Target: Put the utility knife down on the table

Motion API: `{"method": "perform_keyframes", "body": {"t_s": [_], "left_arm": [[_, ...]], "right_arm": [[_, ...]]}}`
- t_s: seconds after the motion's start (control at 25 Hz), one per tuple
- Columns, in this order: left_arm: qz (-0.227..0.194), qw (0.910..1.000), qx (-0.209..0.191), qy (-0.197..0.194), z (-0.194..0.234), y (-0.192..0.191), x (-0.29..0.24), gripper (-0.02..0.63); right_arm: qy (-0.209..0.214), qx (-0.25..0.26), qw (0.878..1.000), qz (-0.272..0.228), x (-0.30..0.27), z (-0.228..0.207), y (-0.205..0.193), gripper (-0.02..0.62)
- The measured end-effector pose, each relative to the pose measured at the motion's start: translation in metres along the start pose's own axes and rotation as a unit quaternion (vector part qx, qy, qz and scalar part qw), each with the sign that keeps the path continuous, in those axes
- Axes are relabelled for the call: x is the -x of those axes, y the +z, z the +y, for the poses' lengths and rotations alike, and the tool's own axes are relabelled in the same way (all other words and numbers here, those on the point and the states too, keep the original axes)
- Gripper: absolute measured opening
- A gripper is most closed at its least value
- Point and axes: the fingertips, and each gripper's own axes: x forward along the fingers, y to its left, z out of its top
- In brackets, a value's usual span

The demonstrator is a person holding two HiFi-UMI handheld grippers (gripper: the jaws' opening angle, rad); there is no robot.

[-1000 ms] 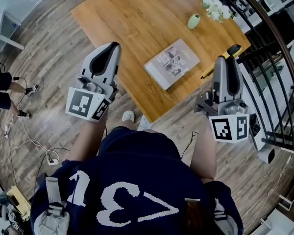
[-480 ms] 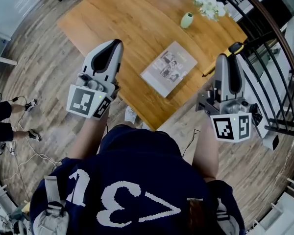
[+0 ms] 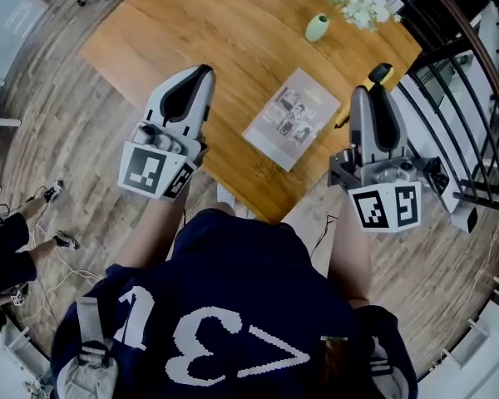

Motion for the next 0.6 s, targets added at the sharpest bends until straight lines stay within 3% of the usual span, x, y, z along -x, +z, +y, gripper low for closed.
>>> {"method": "perform_keyframes", "body": {"t_s": [0.32,0.6], "left_arm": [[0.04,0.999,0.019,-0.008,0.013,-0.056,-0.012,0.025],[0.077,0.9961,0.04,-0.017,0.013,-0.09,-0.005,0.026]], "right_arm": [[-0.009,0.029,0.99,0.139,-0.017,-0.001,-0.097,0.124],[-0.033,0.026,0.952,0.303,0.003,-0.012,-0.231,0.124]]}}
